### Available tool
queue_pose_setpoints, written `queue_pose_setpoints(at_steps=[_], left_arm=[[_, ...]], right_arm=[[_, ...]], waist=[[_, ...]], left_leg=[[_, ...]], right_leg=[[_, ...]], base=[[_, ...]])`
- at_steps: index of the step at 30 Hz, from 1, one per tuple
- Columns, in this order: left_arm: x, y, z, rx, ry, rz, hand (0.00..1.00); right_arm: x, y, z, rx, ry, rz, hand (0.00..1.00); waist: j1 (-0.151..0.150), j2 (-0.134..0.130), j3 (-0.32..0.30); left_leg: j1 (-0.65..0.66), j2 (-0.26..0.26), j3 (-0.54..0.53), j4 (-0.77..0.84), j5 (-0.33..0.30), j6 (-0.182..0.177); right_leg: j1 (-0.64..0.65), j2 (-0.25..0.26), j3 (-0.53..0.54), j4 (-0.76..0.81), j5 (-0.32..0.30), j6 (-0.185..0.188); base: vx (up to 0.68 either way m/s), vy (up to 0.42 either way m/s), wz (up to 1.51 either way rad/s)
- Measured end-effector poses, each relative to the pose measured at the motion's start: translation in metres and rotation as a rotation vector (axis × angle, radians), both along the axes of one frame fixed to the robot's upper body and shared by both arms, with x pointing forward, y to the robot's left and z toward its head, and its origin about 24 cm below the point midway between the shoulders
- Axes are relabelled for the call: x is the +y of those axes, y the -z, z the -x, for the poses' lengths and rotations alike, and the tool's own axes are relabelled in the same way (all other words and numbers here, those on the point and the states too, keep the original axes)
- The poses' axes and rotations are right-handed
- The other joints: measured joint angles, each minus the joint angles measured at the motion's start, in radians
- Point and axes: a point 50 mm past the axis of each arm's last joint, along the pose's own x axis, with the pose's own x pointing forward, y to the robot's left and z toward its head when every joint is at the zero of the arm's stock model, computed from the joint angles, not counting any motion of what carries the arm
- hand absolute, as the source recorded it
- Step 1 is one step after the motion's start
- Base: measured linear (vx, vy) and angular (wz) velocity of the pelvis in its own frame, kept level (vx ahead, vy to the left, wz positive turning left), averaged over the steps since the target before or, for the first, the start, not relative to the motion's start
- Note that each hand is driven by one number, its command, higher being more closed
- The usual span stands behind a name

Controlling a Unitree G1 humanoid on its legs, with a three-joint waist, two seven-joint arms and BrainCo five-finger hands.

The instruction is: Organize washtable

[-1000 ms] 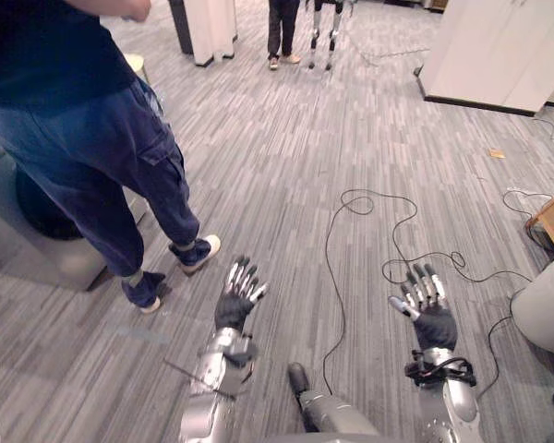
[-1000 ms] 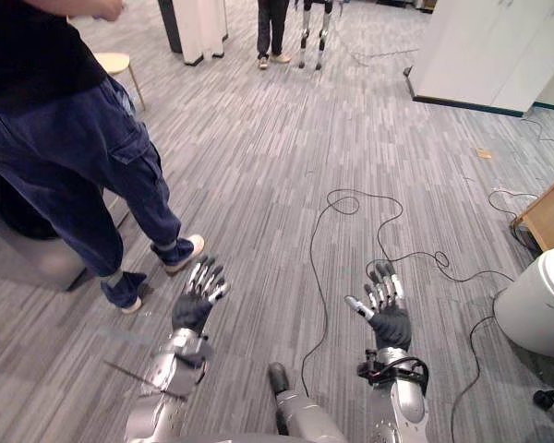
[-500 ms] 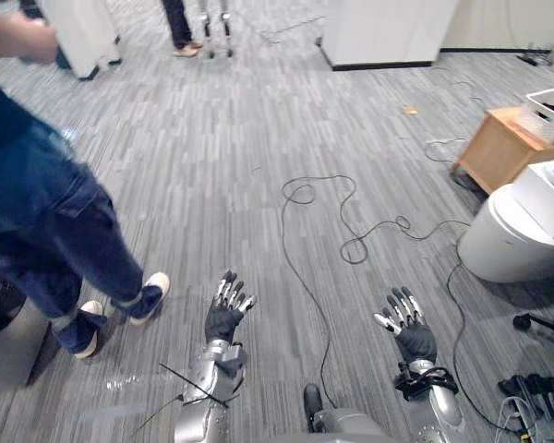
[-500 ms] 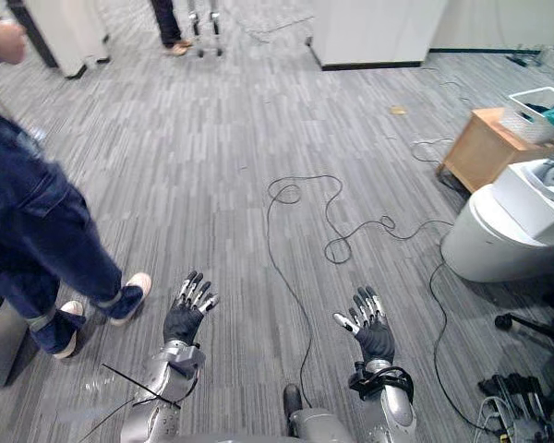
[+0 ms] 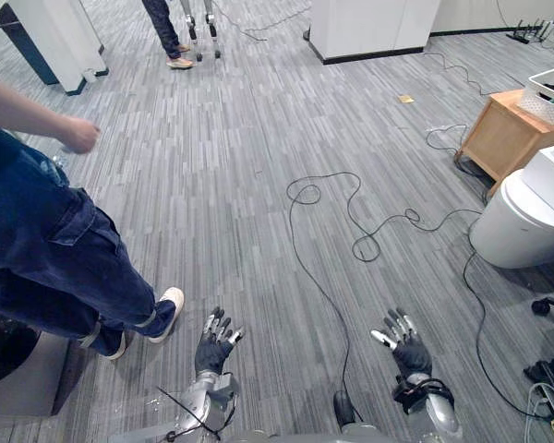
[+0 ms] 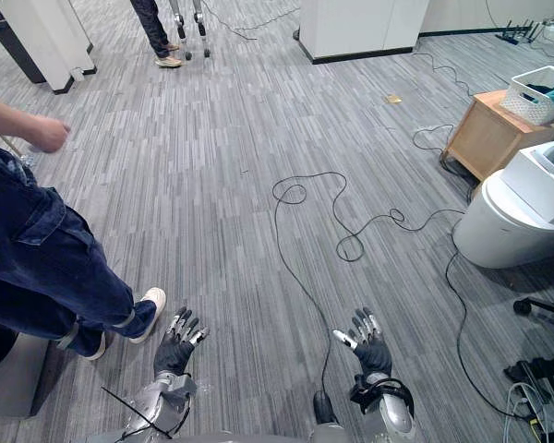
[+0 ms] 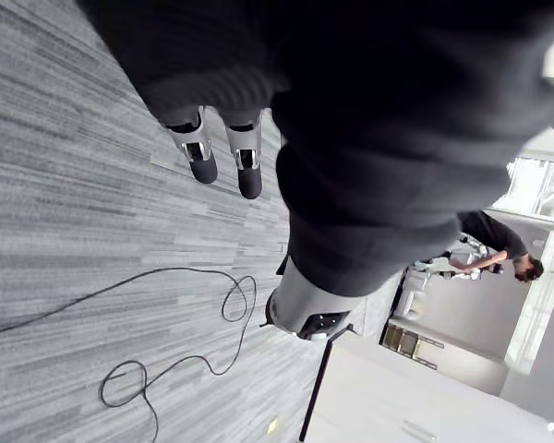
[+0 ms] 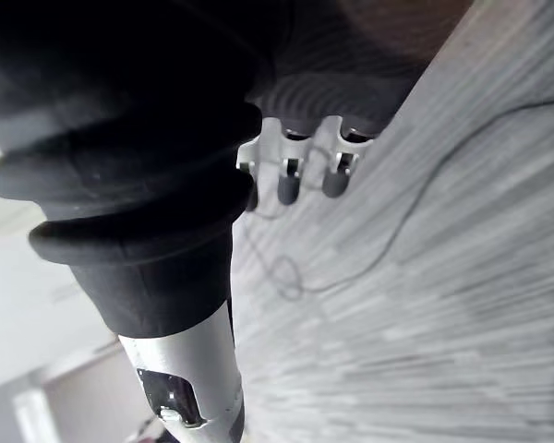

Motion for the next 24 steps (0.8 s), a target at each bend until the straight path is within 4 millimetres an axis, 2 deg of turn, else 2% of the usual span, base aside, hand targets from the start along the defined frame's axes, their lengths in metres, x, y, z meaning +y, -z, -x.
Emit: queue_pose_setpoints(at_steps=[1, 4, 6, 7, 8, 11, 13, 18, 22, 23, 24], left_arm=[[0.003, 0.016, 0.002, 0.085, 0.039, -0.050, 0.00], [0.010, 0.042, 0.009, 0.232, 0.090, -0.130, 0.00], [0.018, 0.067, 0.031, 0.413, 0.085, -0.182, 0.00], [0.019, 0.073, 0.038, 0.457, 0.077, -0.187, 0.00], [0.018, 0.085, 0.059, 0.568, 0.065, -0.189, 0.00], [0.031, 0.091, 0.077, 0.660, -0.019, -0.187, 0.00], [0.034, 0.092, 0.080, 0.681, -0.036, -0.179, 0.00], [0.032, 0.096, 0.086, 0.707, -0.075, -0.089, 0.00], [0.031, 0.098, 0.089, 0.723, -0.090, -0.048, 0.00], [0.029, 0.100, 0.088, 0.753, -0.057, -0.052, 0.00], [0.029, 0.100, 0.088, 0.753, -0.057, -0.052, 0.00]], right_arm=[[-0.001, 0.021, 0.009, 0.111, 0.014, -0.006, 0.00], [-0.002, 0.051, 0.030, 0.299, 0.042, -0.013, 0.00], [-0.002, 0.072, 0.056, 0.475, 0.059, -0.018, 0.00], [-0.004, 0.075, 0.060, 0.501, 0.074, -0.022, 0.00], [-0.012, 0.081, 0.073, 0.570, 0.117, -0.015, 0.00], [-0.015, 0.087, 0.094, 0.658, 0.183, -0.051, 0.00], [-0.017, 0.088, 0.099, 0.684, 0.191, -0.053, 0.00], [-0.010, 0.096, 0.131, 0.803, 0.283, -0.147, 0.00], [-0.008, 0.096, 0.138, 0.807, 0.352, -0.199, 0.00], [-0.008, 0.097, 0.131, 0.809, 0.310, -0.186, 0.00], [-0.008, 0.097, 0.131, 0.809, 0.310, -0.186, 0.00]], waist=[[0.000, -0.004, -0.002], [-0.001, -0.013, -0.004], [-0.003, -0.016, -0.003], [-0.004, -0.016, -0.003], [-0.015, -0.016, -0.003], [-0.022, -0.022, -0.006], [-0.024, -0.026, -0.009], [-0.025, -0.034, -0.017], [-0.028, -0.035, -0.022], [-0.051, -0.037, -0.016], [-0.051, -0.037, -0.016]], left_leg=[[-0.001, -0.003, -0.001, -0.004, 0.000, 0.000], [0.000, -0.006, 0.001, -0.016, 0.000, 0.000], [0.006, -0.006, 0.002, -0.027, -0.001, 0.001], [0.011, -0.006, 0.004, -0.031, -0.001, 0.001], [0.029, -0.005, 0.002, -0.039, -0.001, 0.001], [0.052, -0.004, 0.002, -0.050, -0.003, 0.003], [0.059, -0.004, 0.004, -0.055, -0.003, 0.004], [0.081, 0.001, 0.016, -0.068, -0.004, 0.005], [0.085, 0.011, 0.028, -0.075, -0.004, 0.004], [0.122, 0.031, 0.028, -0.105, -0.006, -0.009], [0.122, 0.031, 0.028, -0.105, -0.006, -0.009]], right_leg=[[0.008, -0.006, -0.007, -0.014, 0.002, 0.003], [0.008, -0.010, -0.013, -0.042, 0.015, 0.008], [0.014, -0.009, -0.014, -0.062, 0.025, 0.006], [0.016, -0.009, -0.013, -0.065, 0.025, 0.006], [0.037, -0.009, -0.016, -0.078, 0.026, 0.005], [0.064, -0.008, -0.019, -0.098, 0.029, 0.005], [0.068, -0.008, -0.019, -0.098, 0.030, 0.005], [0.087, -0.003, -0.016, -0.101, 0.030, 0.004], [0.086, 0.008, -0.014, -0.103, 0.030, 0.002], [0.093, 0.034, -0.070, -0.106, 0.032, -0.001], [0.093, 0.034, -0.070, -0.106, 0.032, -0.001]], base=[[0.04, 0.105, 0.01], [0.06, 0.050, -0.06], [0.05, 0.005, -0.14], [0.06, -0.003, -0.10], [0.04, -0.002, -0.03], [0.01, -0.007, -0.01], [-0.02, -0.017, -0.03], [-0.05, -0.026, -0.06], [-0.03, -0.027, -0.07], [0.00, 0.000, 0.00], [0.00, 0.000, 0.00]])
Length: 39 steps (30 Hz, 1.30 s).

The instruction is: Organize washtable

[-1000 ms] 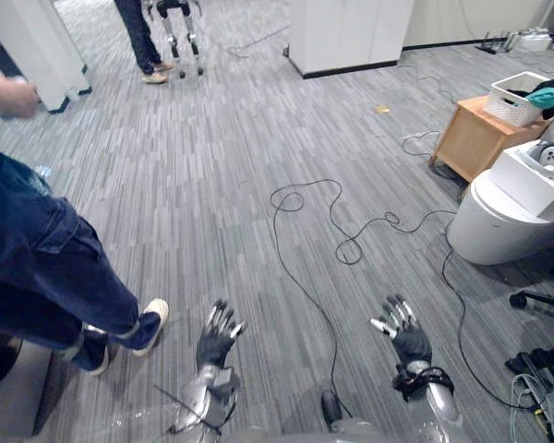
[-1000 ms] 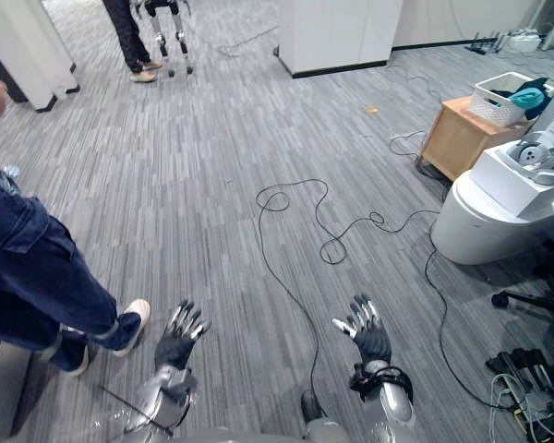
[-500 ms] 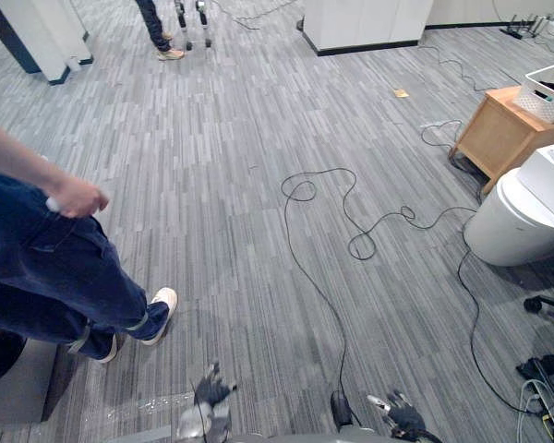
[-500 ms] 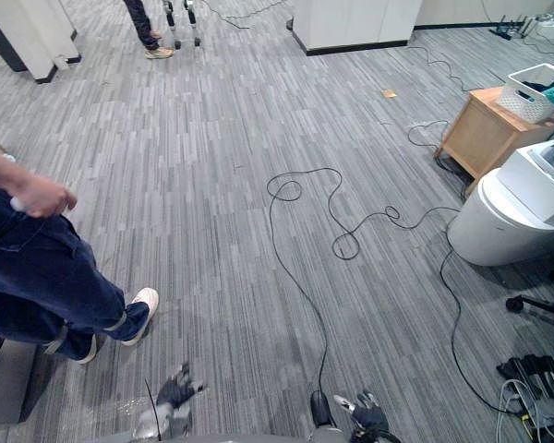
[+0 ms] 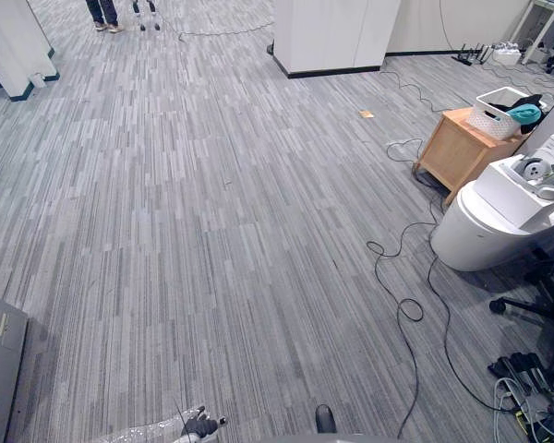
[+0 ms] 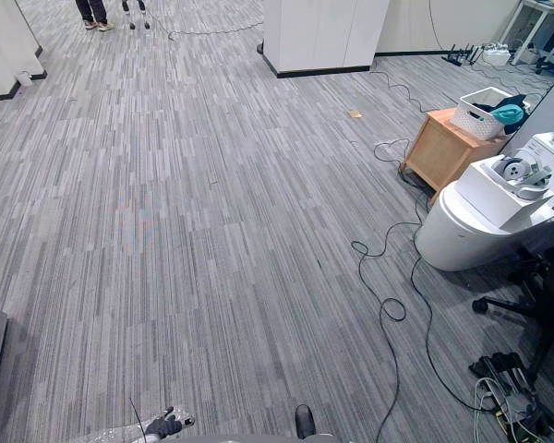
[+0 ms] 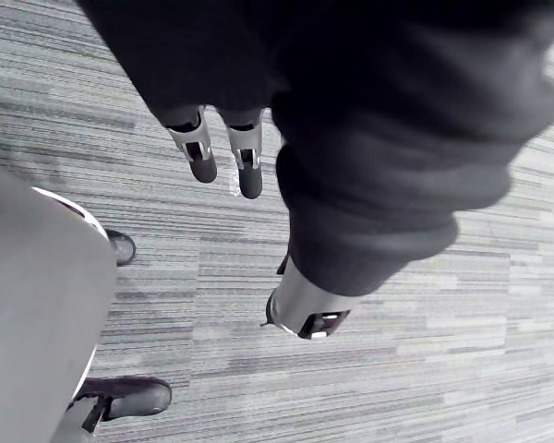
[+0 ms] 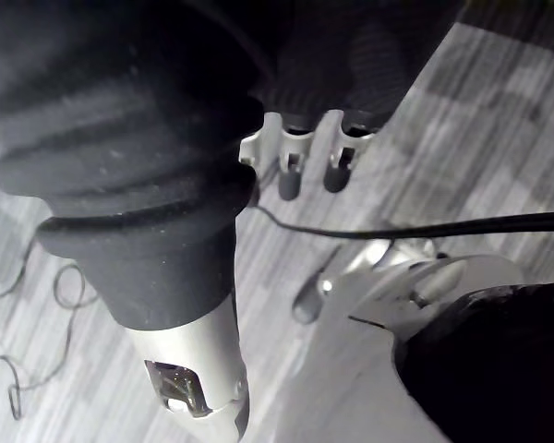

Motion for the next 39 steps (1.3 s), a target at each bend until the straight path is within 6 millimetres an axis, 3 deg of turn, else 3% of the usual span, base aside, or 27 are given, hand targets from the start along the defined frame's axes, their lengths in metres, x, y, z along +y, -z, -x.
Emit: queue_pose_setpoints(at_steps=[8, 11, 13, 15, 17, 18, 19, 21, 24, 28, 29, 30, 31, 32, 33, 35, 36, 37, 38, 39], left_arm=[[0.003, -0.002, -0.005, -0.017, 0.006, -0.012, 0.00], [0.008, -0.006, -0.018, -0.070, 0.035, -0.036, 0.00], [0.016, -0.011, -0.026, -0.114, 0.052, -0.067, 0.00], [0.015, -0.015, -0.035, -0.159, 0.063, -0.071, 0.00], [0.013, -0.020, -0.048, -0.218, 0.066, -0.073, 0.00], [0.012, -0.021, -0.050, -0.225, 0.073, -0.074, 0.00], [0.012, -0.021, -0.052, -0.233, 0.077, -0.075, 0.00], [0.014, -0.022, -0.051, -0.234, 0.072, -0.083, 0.00], [0.014, -0.022, -0.052, -0.236, 0.071, -0.084, 0.00], [0.007, -0.018, -0.051, -0.210, 0.079, -0.063, 0.00], [0.007, -0.018, -0.050, -0.206, 0.080, -0.061, 0.00], [0.003, -0.016, -0.047, -0.195, 0.076, -0.049, 0.00], [0.003, -0.017, -0.050, -0.203, 0.077, -0.050, 0.00], [-0.002, -0.018, -0.054, -0.221, 0.083, -0.039, 0.00], [-0.006, -0.018, -0.055, -0.222, 0.079, -0.029, 0.00], [-0.008, -0.017, -0.052, -0.222, 0.055, -0.024, 0.00], [-0.008, -0.017, -0.051, -0.220, 0.047, -0.023, 0.00], [-0.008, -0.018, -0.054, -0.233, 0.041, -0.020, 0.00], [-0.008, -0.020, -0.058, -0.253, 0.026, -0.015, 0.00], [-0.008, -0.021, -0.059, -0.260, 0.020, -0.013, 0.00]], right_arm=[[-0.001, -0.001, -0.004, -0.014, -0.022, 0.011, 0.00], [0.001, -0.001, -0.017, -0.043, -0.070, 0.019, 0.00], [0.003, -0.003, -0.035, -0.089, -0.117, 0.025, 0.00], [0.001, -0.006, -0.048, -0.129, -0.152, 0.049, 0.00], [-0.005, -0.011, -0.065, -0.180, -0.202, 0.091, 0.00], [-0.006, -0.012, -0.067, -0.188, -0.204, 0.099, 0.00], [-0.008, -0.013, -0.068, -0.197, -0.204, 0.110, 0.00], [-0.007, -0.013, -0.068, -0.203, -0.205, 0.109, 0.00], [-0.008, -0.014, -0.070, -0.218, -0.179, 0.109, 0.00], [-0.006, -0.013, -0.068, -0.215, -0.151, 0.103, 0.00], [-0.007, -0.013, -0.067, -0.210, -0.146, 0.104, 0.00], [-0.011, -0.014, -0.066, -0.214, -0.130, 0.123, 0.00], [-0.013, -0.016, -0.073, -0.233, -0.125, 0.128, 0.00], [-0.016, -0.018, -0.080, -0.253, -0.099, 0.133, 0.00], [-0.017, -0.019, -0.080, -0.264, -0.083, 0.137, 0.00], [-0.018, -0.020, -0.082, -0.280, -0.066, 0.142, 0.00], [-0.017, -0.021, -0.085, -0.291, -0.085, 0.144, 0.00], [-0.016, -0.022, -0.089, -0.298, -0.111, 0.151, 0.00], [-0.015, -0.023, -0.091, -0.300, -0.131, 0.156, 0.00], [-0.016, -0.023, -0.091, -0.297, -0.138, 0.160, 0.00]], waist=[[0.000, -0.014, 0.019], [0.004, -0.036, 0.061], [0.007, -0.057, 0.101], [0.013, -0.052, 0.134], [0.031, -0.027, 0.195], [0.027, -0.026, 0.208], [0.029, -0.026, 0.226], [0.027, -0.021, 0.238], [0.023, -0.019, 0.243], [-0.017, -0.012, 0.256], [-0.026, -0.008, 0.255], [-0.046, 0.029, 0.235], [-0.041, 0.041, 0.238], [-0.030, 0.042, 0.237], [-0.028, 0.041, 0.237], [-0.025, 0.045, 0.227], [-0.025, 0.042, 0.229], [-0.019, 0.056, 0.226], [-0.012, 0.065, 0.222], [-0.011, 0.059, 0.224]], left_leg=[[-0.024, -0.006, 0.000, 0.016, 0.000, 0.000], [-0.046, -0.008, 0.017, 0.036, 0.000, 0.001], [-0.085, -0.012, 0.044, 0.076, -0.010, 0.009], [-0.143, 0.002, 0.059, 0.172, -0.053, 0.018], [-0.192, 0.036, 0.083, 0.290, -0.114, 0.033], [-0.195, 0.036, 0.082, 0.303, -0.125, 0.037], [-0.183, 0.033, 0.082, 0.320, -0.137, 0.045], [-0.140, 0.034, 0.082, 0.315, -0.150, 0.047], [-0.111, 0.067, 0.082, 0.279, -0.165, 0.025], [0.032, 0.092, 0.052, 0.118, -0.179, -0.024], [0.061, 0.098, 0.048, 0.092, -0.182, -0.038], [0.094, 0.148, 0.031, 0.071, -0.167, -0.095], [0.086, 0.166, 0.023, 0.091, -0.145, -0.124], [0.065, 0.166, -0.003, 0.146, -0.068, -0.147], [0.060, 0.152, -0.022, 0.181, -0.017, -0.144], [0.005, 0.145, -0.056, 0.416, 0.240, -0.152], [-0.051, 0.161, -0.052, 0.565, 0.228, -0.163], [-0.130, 0.185, -0.035, 0.742, 0.141, -0.157], [-0.187, 0.201, -0.026, 0.820, 0.072, -0.148], [-0.219, 0.205, -0.014, 0.841, 0.044, -0.134]], right_leg=[[-0.017, -0.007, -0.001, 0.003, 0.006, 0.001], [-0.038, -0.007, 0.003, 0.005, 0.026, 0.002], [-0.070, -0.008, 0.006, 0.006, 0.049, -0.003], [-0.105, 0.000, 0.010, 0.037, 0.051, -0.001], [-0.189, 0.018, -0.009, 0.223, -0.033, -0.004], [-0.215, 0.015, -0.031, 0.296, -0.069, -0.012], [-0.266, 0.001, -0.096, 0.435, -0.122, -0.044], [-0.286, -0.009, -0.169, 0.508, -0.159, -0.056], [-0.309, 0.016, -0.199, 0.423, -0.166, -0.053], [-0.349, 0.006, -0.203, 0.170, -0.105, 0.015], [-0.357, 0.002, -0.198, 0.173, -0.084, 0.016], [-0.382, 0.036, -0.222, 0.276, 0.011, -0.045], [-0.409, 0.049, -0.225, 0.347, -0.023, -0.084], [-0.448, 0.038, -0.226, 0.466, -0.096, -0.111], [-0.451, 0.028, -0.228, 0.519, -0.135, -0.120], [-0.343, 0.006, -0.221, 0.556, -0.235, -0.140], [-0.281, 0.009, -0.211, 0.519, -0.270, -0.141], [-0.209, 0.023, -0.195, 0.475, -0.303, -0.141], [-0.162, 0.031, -0.189, 0.444, -0.306, -0.148], [-0.131, 0.030, -0.191, 0.424, -0.306, -0.148]], base=[[0.00, 0.000, 0.00], [-0.06, -0.019, -0.16], [-0.10, -0.026, -0.35], [-0.14, -0.018, -0.31], [-0.16, 0.000, -0.24], [-0.16, -0.020, 0.03], [-0.05, -0.043, 0.08], [0.05, -0.041, -0.04], [0.14, -0.061, -0.10], [0.41, -0.174, 0.03], [0.62, -0.246, 0.43], [0.73, -0.234, 0.34], [0.75, -0.260, 0.24], [0.61, -0.227, 0.04], [0.56, -0.276, 0.19], [0.83, -0.337, 0.20], [0.85, -0.283, -0.05], [0.53, -0.142, -0.21], [0.49, -0.122, -0.25], [0.37, -0.038, -0.17]])
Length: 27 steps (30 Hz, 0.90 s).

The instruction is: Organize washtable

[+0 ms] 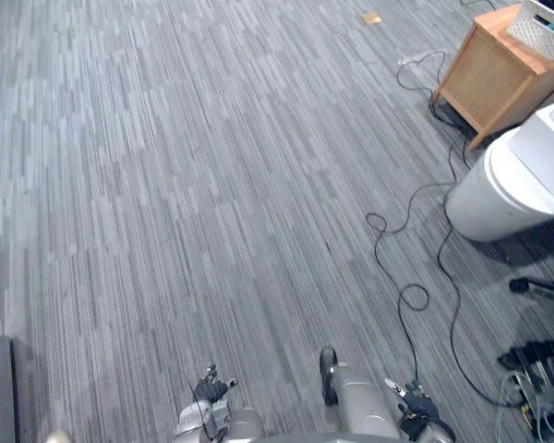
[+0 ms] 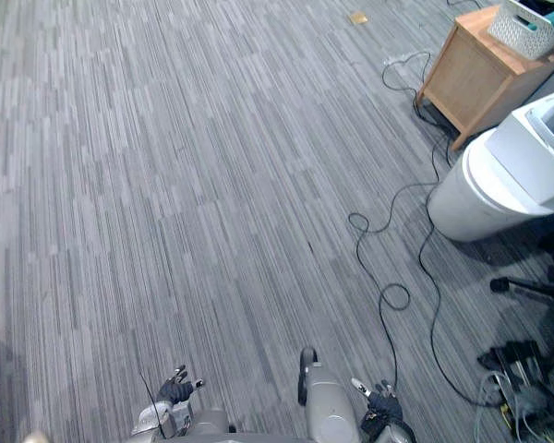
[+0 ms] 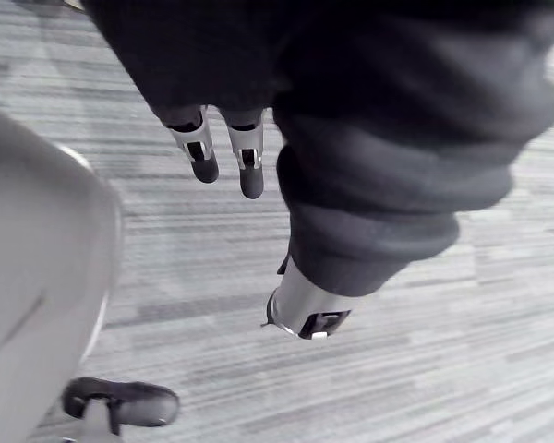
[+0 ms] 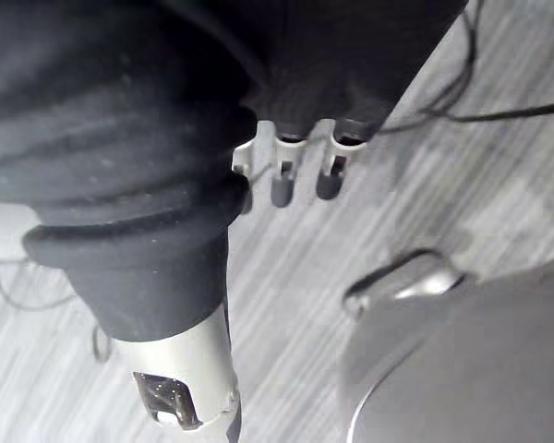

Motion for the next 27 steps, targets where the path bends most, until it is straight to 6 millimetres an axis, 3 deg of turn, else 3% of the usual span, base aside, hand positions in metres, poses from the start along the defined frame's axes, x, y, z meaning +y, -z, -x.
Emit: queue_pose_setpoints(at_steps=[2, 4, 5, 6, 7, 8, 9, 10, 11, 12, 13, 14, 15, 16, 17, 18, 20, 21, 22, 23, 25, 27], left_arm=[[0.003, -0.006, -0.009, -0.049, 0.000, -0.015, 0.00], [0.003, -0.010, -0.015, -0.078, 0.012, -0.025, 0.00], [0.003, -0.012, -0.018, -0.095, 0.036, -0.039, 0.00], [0.003, -0.012, -0.018, -0.099, 0.048, -0.042, 0.00], [-0.007, -0.011, -0.017, -0.090, 0.081, -0.029, 0.00], [-0.011, -0.010, -0.016, -0.088, 0.101, -0.024, 0.00], [-0.012, -0.011, -0.016, -0.093, 0.119, -0.033, 0.00], [-0.012, -0.013, -0.021, -0.109, 0.131, -0.044, 0.00], [-0.010, -0.013, -0.022, -0.112, 0.131, -0.049, 0.00], [-0.004, -0.012, -0.017, -0.098, 0.126, -0.062, 0.00], [0.005, -0.013, -0.016, -0.096, 0.119, -0.080, 0.00], [0.007, -0.013, -0.015, -0.096, 0.115, -0.084, 0.00], [0.005, -0.011, -0.009, -0.085, 0.122, -0.080, 0.00], [0.005, -0.011, -0.009, -0.084, 0.128, -0.082, 0.00], [0.002, -0.011, -0.009, -0.082, 0.143, -0.082, 0.00], [0.000, -0.010, -0.008, -0.076, 0.170, -0.082, 0.00], [-0.012, -0.007, -0.005, -0.058, 0.212, -0.063, 0.00], [-0.014, -0.006, -0.004, -0.050, 0.219, -0.058, 0.00], [-0.017, -0.003, 0.000, -0.031, 0.230, -0.047, 0.00], [-0.019, 0.000, 0.002, -0.008, 0.245, -0.041, 0.00], [-0.021, 0.004, 0.006, 0.027, 0.261, -0.026, 0.00], [-0.025, 0.005, 0.003, 0.043, 0.275, -0.016, 0.00]], right_arm=[[0.006, 0.004, 0.007, 0.039, -0.014, -0.014, 0.00], [0.006, 0.005, 0.010, 0.058, -0.020, -0.011, 0.00], [0.005, 0.006, 0.011, 0.063, -0.026, -0.007, 0.00], [0.004, 0.006, 0.013, 0.068, -0.033, -0.002, 0.00], [-0.001, 0.006, 0.019, 0.089, -0.050, 0.020, 0.00], [-0.003, 0.006, 0.021, 0.096, -0.051, 0.025, 0.00], [-0.004, 0.007, 0.024, 0.111, -0.072, 0.035, 0.00], [0.002, 0.008, 0.023, 0.117, -0.097, 0.025, 0.00], [0.007, 0.009, 0.022, 0.117, -0.106, 0.018, 0.00], [0.014, 0.010, 0.022, 0.119, -0.120, 0.007, 0.00], [0.020, 0.012, 0.023, 0.130, -0.140, -0.003, 0.00], [0.023, 0.013, 0.025, 0.139, -0.147, -0.010, 0.00], [0.023, 0.015, 0.038, 0.176, -0.152, -0.012, 0.00], [0.025, 0.016, 0.039, 0.177, -0.149, -0.016, 0.00], [0.027, 0.016, 0.037, 0.171, -0.147, -0.021, 0.00], [0.028, 0.015, 0.035, 0.160, -0.142, -0.027, 0.00], [0.025, 0.012, 0.028, 0.120, -0.139, -0.023, 0.00], [0.022, 0.011, 0.027, 0.114, -0.137, -0.016, 0.00], [0.019, 0.010, 0.024, 0.098, -0.127, -0.008, 0.00], [0.018, 0.008, 0.022, 0.084, -0.118, -0.008, 0.00], [0.018, 0.007, 0.019, 0.062, -0.097, -0.018, 0.00], [0.017, 0.005, 0.015, 0.040, -0.084, -0.020, 0.00]], waist=[[0.014, -0.020, -0.001], [0.016, -0.042, -0.003], [0.018, -0.057, -0.008], [0.019, -0.055, -0.014], [0.022, -0.005, -0.033], [0.032, 0.010, -0.036], [0.062, 0.010, -0.043], [0.072, -0.006, -0.059], [0.072, -0.009, -0.060], [0.071, -0.026, -0.068], [0.086, -0.062, -0.071], [0.090, -0.076, -0.082], [0.093, -0.077, -0.137], [0.082, -0.112, -0.149], [0.080, -0.116, -0.149], [0.066, -0.114, -0.148], [0.062, -0.087, -0.143], [0.064, -0.078, -0.142], [0.059, -0.050, -0.135], [0.042, -0.046, -0.135], [0.017, -0.039, -0.135], [-0.006, -0.037, -0.134]], left_leg=[[-0.110, -0.025, 0.040, -0.071, -0.066, 0.031], [-0.190, -0.083, 0.044, -0.222, -0.076, 0.028], [-0.240, -0.124, 0.041, -0.353, -0.068, 0.019], [-0.258, -0.140, 0.033, -0.437, -0.051, 0.003], [-0.299, -0.133, -0.010, -0.607, 0.004, -0.038], [-0.323, -0.129, -0.025, -0.621, 0.073, -0.031], [-0.322, -0.130, -0.002, -0.584, 0.169, 0.029], [-0.334, -0.142, 0.012, -0.510, 0.101, 0.073], [-0.344, -0.140, 0.009, -0.472, 0.075, 0.090], [-0.348, -0.129, 0.020, -0.397, 0.044, 0.132], [-0.365, -0.121, 0.067, -0.291, 0.032, 0.148], [-0.381, -0.127, 0.073, -0.265, 0.017, 0.151], [-0.311, -0.144, 0.078, -0.420, -0.031, 0.208], [-0.262, -0.184, 0.105, -0.452, -0.044, 0.222], [-0.232, -0.201, 0.109, -0.471, -0.053, 0.228], [-0.176, -0.218, 0.110, -0.510, -0.063, 0.236], [0.000, -0.247, 0.111, -0.626, -0.073, 0.244], [0.049, -0.251, 0.110, -0.665, -0.072, 0.244], [0.131, -0.252, 0.103, -0.726, -0.072, 0.244], [0.199, -0.250, 0.079, -0.770, -0.072, 0.244], [0.257, -0.228, 0.026, -0.803, -0.073, 0.246], [0.291, -0.214, -0.046, -0.824, -0.084, 0.262]], right_leg=[[0.129, -0.031, 0.007, -0.085, -0.001, 0.000], [0.188, -0.078, 0.009, -0.121, -0.009, 0.012], [0.229, -0.116, 0.014, -0.148, -0.055, 0.021], [0.248, -0.130, 0.015, -0.162, -0.082, 0.042], [0.281, -0.118, 0.012, -0.185, -0.109, 0.049], [0.299, -0.116, 0.017, -0.194, -0.129, 0.058], [0.336, -0.129, 0.038, -0.206, -0.151, 0.064], [0.350, -0.142, 0.060, -0.212, -0.137, 0.043], [0.353, -0.140, 0.075, -0.211, -0.111, 0.049], [0.366, -0.151, 0.124, -0.195, -0.066, 0.090], [0.381, -0.164, 0.186, -0.164, -0.026, 0.129], [0.373, -0.170, 0.201, -0.127, -0.018, 0.145], [0.316, -0.159, 0.223, 0.000, -0.015, 0.204], [0.244, -0.175, 0.281, 0.177, 0.024, 0.323], [0.211, -0.168, 0.310, 0.266, 0.071, 0.335], [0.168, -0.152, 0.323, 0.397, 0.111, 0.340], [0.048, -0.131, 0.251, 0.632, 0.060, 0.323], [0.024, -0.123, 0.219, 0.647, 0.028, 0.298], [-0.016, -0.101, 0.153, 0.639, -0.045, 0.223], [-0.058, -0.065, 0.107, 0.587, -0.100, 0.176], [-0.124, 0.006, 0.072, 0.410, -0.128, 0.143], [-0.197, 0.030, 0.060, 0.154, -0.052, 0.146]], base=[[0.44, 0.005, 0.01], [0.41, 0.105, 0.02], [0.41, 0.151, -0.01], [0.40, 0.191, -0.01], [0.33, 0.193, -0.05], [0.58, 0.387, -0.25], [0.64, 0.381, -0.31], [0.67, 0.371, -0.27], [0.59, 0.305, -0.07], [0.62, 0.368, -0.15], [0.59, 0.379, -0.22], [0.50, 0.340, -0.34], [0.44, 0.292, -0.13], [0.46, 0.258, -0.09], [0.48, 0.213, 0.03], [0.46, 0.193, -0.09], [0.50, 0.210, -0.15], [0.47, 0.164, -0.07], [0.46, 0.114, 0.16], [0.46, 0.078, 0.31], [0.46, -0.023, 0.79], [0.52, -0.084, 1.19]])
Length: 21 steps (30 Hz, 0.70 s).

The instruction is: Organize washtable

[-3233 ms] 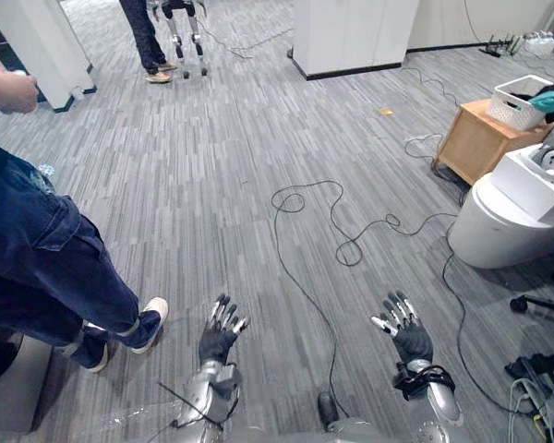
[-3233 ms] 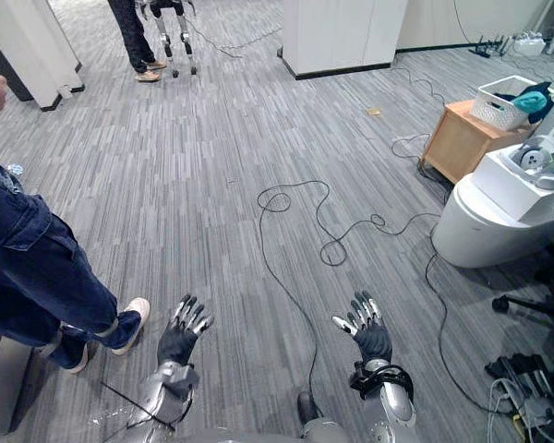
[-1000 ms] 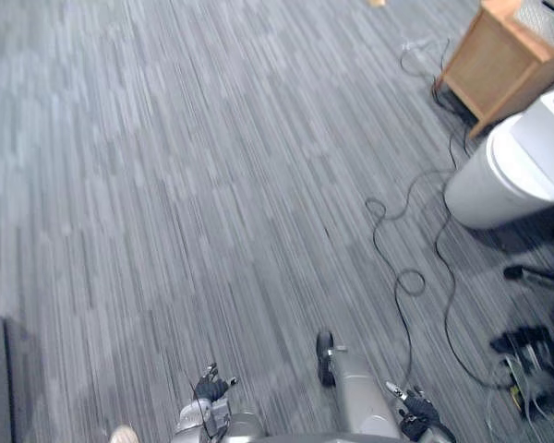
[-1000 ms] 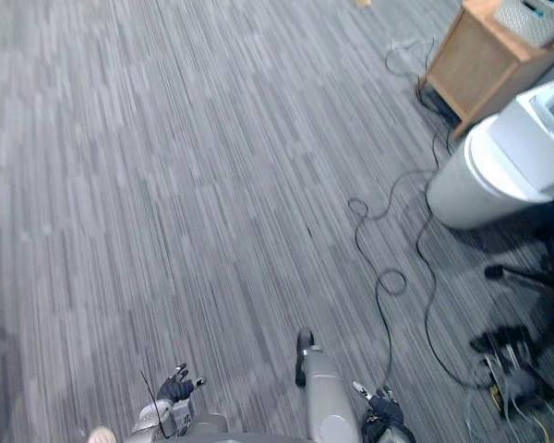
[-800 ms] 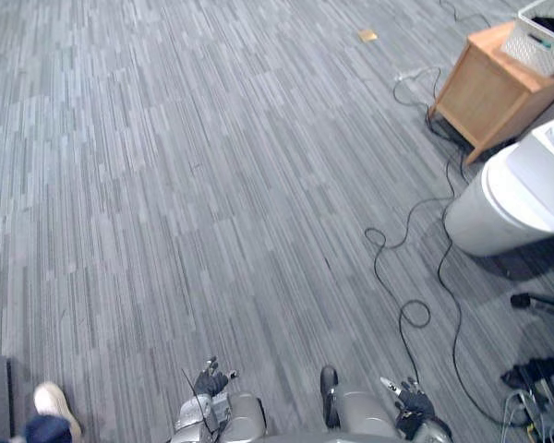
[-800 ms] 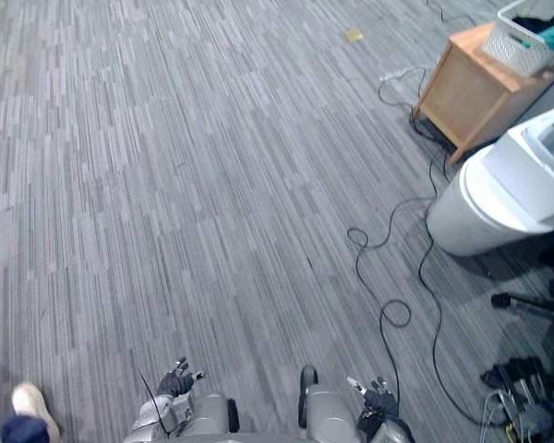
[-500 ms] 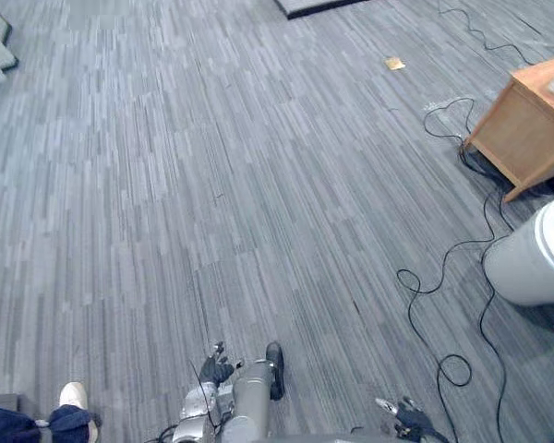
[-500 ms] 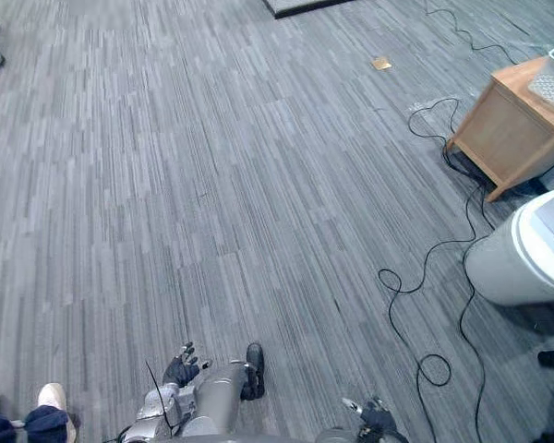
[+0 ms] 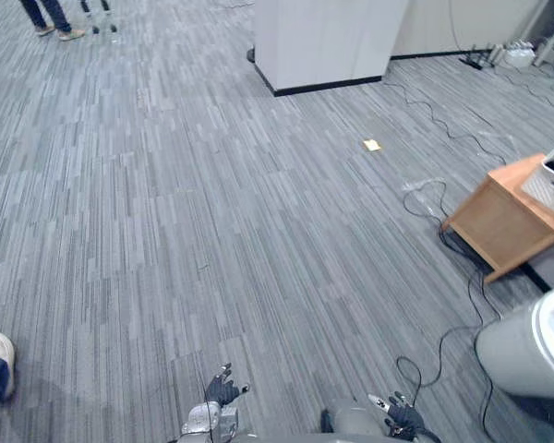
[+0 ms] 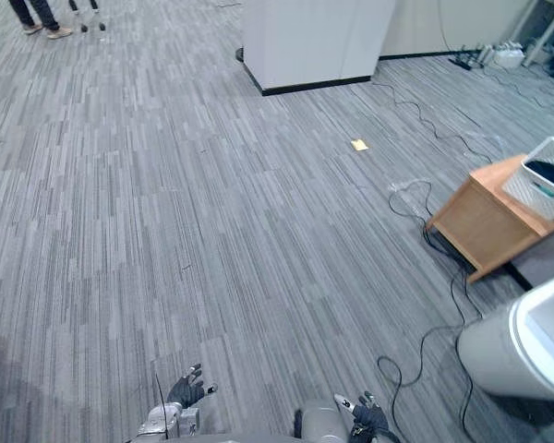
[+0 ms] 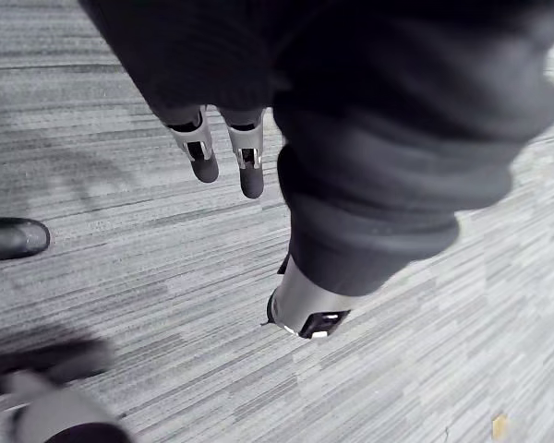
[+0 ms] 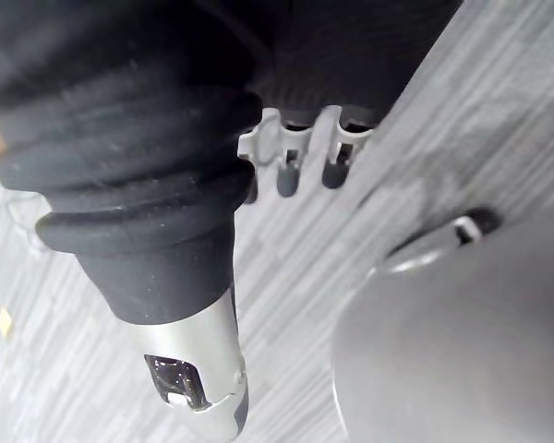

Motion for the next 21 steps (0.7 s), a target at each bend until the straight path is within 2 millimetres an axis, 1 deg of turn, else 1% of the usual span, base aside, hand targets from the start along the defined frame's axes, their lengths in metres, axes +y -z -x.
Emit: queue_pose_setpoints(at_steps=[1, 2, 3, 4, 5, 6, 7, 8, 9, 10, 11, 12, 13, 14, 15, 16, 17, 18, 19, 20, 21], left_arm=[[-0.003, 0.001, 0.002, 0.009, 0.001, 0.007, 0.00], [-0.003, 0.001, 0.002, 0.010, 0.003, 0.005, 0.00], [-0.002, 0.002, 0.004, 0.018, 0.001, 0.003, 0.00], [-0.003, 0.003, 0.006, 0.031, -0.005, 0.007, 0.00], [-0.006, 0.005, 0.009, 0.045, -0.015, 0.016, 0.00], [-0.008, 0.006, 0.010, 0.053, -0.045, 0.030, 0.00], [-0.007, 0.007, 0.013, 0.063, -0.083, 0.038, 0.00], [-0.004, 0.008, 0.017, 0.073, -0.116, 0.039, 0.00], [-0.002, 0.008, 0.019, 0.080, -0.138, 0.038, 0.00], [0.007, 0.009, 0.023, 0.091, -0.204, 0.035, 0.00], [0.011, 0.010, 0.027, 0.105, -0.243, 0.036, 0.00], [0.013, 0.012, 0.032, 0.121, -0.267, 0.037, 0.00], [0.018, 0.013, 0.038, 0.137, -0.302, 0.035, 0.00], [0.023, 0.013, 0.042, 0.135, -0.354, 0.037, 0.00], [0.027, 0.012, 0.043, 0.128, -0.372, 0.031, 0.00], [0.028, 0.011, 0.043, 0.124, -0.380, 0.029, 0.00], [0.032, 0.009, 0.039, 0.094, -0.385, 0.021, 0.00], [0.033, 0.008, 0.038, 0.085, -0.392, 0.022, 0.00], [0.034, 0.006, 0.034, 0.067, -0.400, 0.024, 0.00], [0.033, 0.006, 0.033, 0.056, -0.396, 0.025, 0.00], [0.032, 0.005, 0.032, 0.054, -0.399, 0.026, 0.00]], right_arm=[[-0.001, 0.000, 0.000, 0.000, 0.003, 0.003, 0.00], [0.000, 0.000, 0.000, 0.001, 0.004, 0.002, 0.00], [0.001, 0.000, 0.000, 0.006, 0.009, 0.000, 0.00], [-0.003, 0.000, 0.000, 0.004, 0.026, 0.001, 0.00], [-0.005, -0.001, 0.000, 0.003, 0.030, 0.007, 0.00], [-0.009, -0.002, -0.001, -0.011, 0.070, 0.006, 0.00], [-0.014, -0.001, 0.002, -0.007, 0.115, 0.005, 0.00], [-0.016, 0.000, 0.007, 0.009, 0.140, 0.003, 0.00], [-0.018, 0.000, 0.010, 0.016, 0.153, 0.005, 0.00], [-0.021, 0.000, 0.012, 0.022, 0.173, 0.009, 0.00], [-0.023, 0.001, 0.014, 0.033, 0.176, 0.011, 0.00], [-0.023, 0.001, 0.017, 0.040, 0.180, 0.013, 0.00], [-0.024, 0.002, 0.023, 0.056, 0.198, 0.018, 0.00], [-0.022, 0.004, 0.030, 0.076, 0.199, 0.013, 0.00], [-0.020, 0.005, 0.034, 0.089, 0.201, 0.008, 0.00], [-0.019, 0.006, 0.034, 0.098, 0.191, 0.007, 0.00], [-0.017, 0.006, 0.028, 0.098, 0.160, 0.007, 0.00], [-0.016, 0.006, 0.025, 0.097, 0.153, 0.006, 0.00], [-0.016, 0.006, 0.021, 0.098, 0.138, 0.007, 0.00], [-0.019, 0.005, 0.019, 0.098, 0.117, 0.020, 0.00], [-0.020, 0.004, 0.018, 0.098, 0.107, 0.026, 0.00]], waist=[[-0.019, -0.012, 0.004], [-0.023, -0.020, 0.008], [-0.028, -0.050, 0.021], [-0.042, -0.019, 0.016], [-0.041, -0.010, 0.009], [-0.037, 0.015, 0.014], [-0.038, 0.036, 0.009], [-0.038, 0.048, -0.006], [-0.037, 0.058, -0.016], [-0.038, 0.074, -0.021], [-0.035, 0.079, -0.017], [-0.029, 0.075, -0.011], [-0.025, 0.077, -0.004], [-0.004, 0.066, 0.000], [0.008, 0.054, -0.004], [0.022, 0.046, -0.005], [0.035, 0.038, -0.004], [0.043, 0.037, -0.004], [0.047, 0.033, -0.001], [0.059, 0.038, 0.000], [0.071, 0.049, 0.000]], left_leg=[[0.048, -0.003, -0.055, -0.022, -0.017, 0.008], [0.058, -0.011, -0.067, -0.022, -0.020, 0.012], [0.109, -0.032, -0.109, -0.033, -0.041, 0.016], [0.160, -0.003, -0.162, -0.060, -0.073, 0.012], [0.169, 0.011, -0.177, -0.059, -0.074, 0.007], [0.162, 0.023, -0.188, -0.011, -0.056, -0.022], [0.140, 0.029, -0.190, 0.057, -0.016, -0.090], [0.109, 0.033, -0.191, 0.119, 0.027, -0.159], [0.083, 0.037, -0.191, 0.168, 0.057, -0.210], [-0.004, 0.044, -0.183, 0.355, 0.168, -0.347], [-0.062, 0.052, -0.166, 0.478, 0.289, -0.357], [-0.104, 0.075, -0.137, 0.586, 0.322, -0.356], [-0.179, 0.136, -0.066, 0.795, 0.281, -0.308], [-0.234, 0.170, 0.001, 0.913, 0.218, -0.242], [-0.261, 0.178, 0.030, 0.933, 0.178, -0.207], [-0.295, 0.183, 0.058, 0.932, 0.138, -0.184], [-0.410, 0.177, 0.099, 0.861, 0.045, -0.168], [-0.451, 0.169, 0.103, 0.806, 0.023, -0.167], [-0.513, 0.129, 0.091, 0.628, 0.018, -0.163], [-0.551, 0.089, 0.075, 0.319, 0.064, -0.216], [-0.570, 0.090, 0.064, 0.226, 0.091, -0.235]], right_leg=[[-0.021, -0.019, -0.009, -0.233, 0.132, 0.034], [-0.021, -0.027, -0.007, -0.266, 0.155, 0.047], [-0.040, -0.066, 0.004, -0.318, 0.210, 0.070], [-0.056, -0.054, 0.011, -0.225, 0.327, 0.048], [-0.074, -0.037, 0.025, -0.163, 0.328, 0.038], [-0.104, -0.029, 0.023, -0.048, 0.261, -0.044], [-0.108, -0.038, 0.002, 0.018, 0.206, -0.061], [-0.102, -0.041, -0.010, 0.033, 0.171, -0.070], [-0.090, -0.040, -0.017, 0.028, 0.156, -0.077], [-0.032, -0.034, -0.036, -0.013, 0.123, -0.091], [0.028, -0.026, -0.033, -0.055, 0.112, -0.104], [0.081, -0.019, -0.035, -0.097, 0.106, -0.113], [0.199, -0.001, -0.043, -0.178, 0.100, -0.124], [0.307, 0.001, -0.046, -0.241, 0.094, -0.134], [0.352, -0.002, -0.043, -0.270, 0.092, -0.138], [0.397, -0.006, -0.035, -0.304, 0.092, -0.138], [0.487, -0.024, -0.031, -0.382, 0.087, -0.141], [0.506, -0.034, -0.030, -0.400, 0.081, -0.136], [0.539, -0.061, -0.033, -0.417, 0.057, -0.123], [0.582, -0.088, -0.035, -0.428, 0.006, -0.116], [0.596, -0.089, -0.032, -0.430, -0.017, -0.118]], base=[[0.40, -0.075, 1.03], [0.64, -0.161, 1.26], [0.57, -0.188, 1.06], [0.57, -0.188, 1.05], [0.60, -0.214, 0.76], [0.60, -0.220, 0.46], [0.74, -0.267, 0.39], [0.65, -0.225, 0.25], [0.65, -0.217, 0.21], [0.76, -0.231, 0.15], [0.61, -0.171, 0.14], [0.57, -0.152, 0.13], [0.54, -0.135, 0.12], [0.52, -0.127, 0.07], [0.51, -0.090, -0.06], [0.50, -0.045, -0.03], [0.50, -0.018, -0.03], [0.48, 0.038, 0.04], [0.55, 0.099, 0.08], [0.55, 0.125, 0.06], [0.46, 0.144, -0.02]])
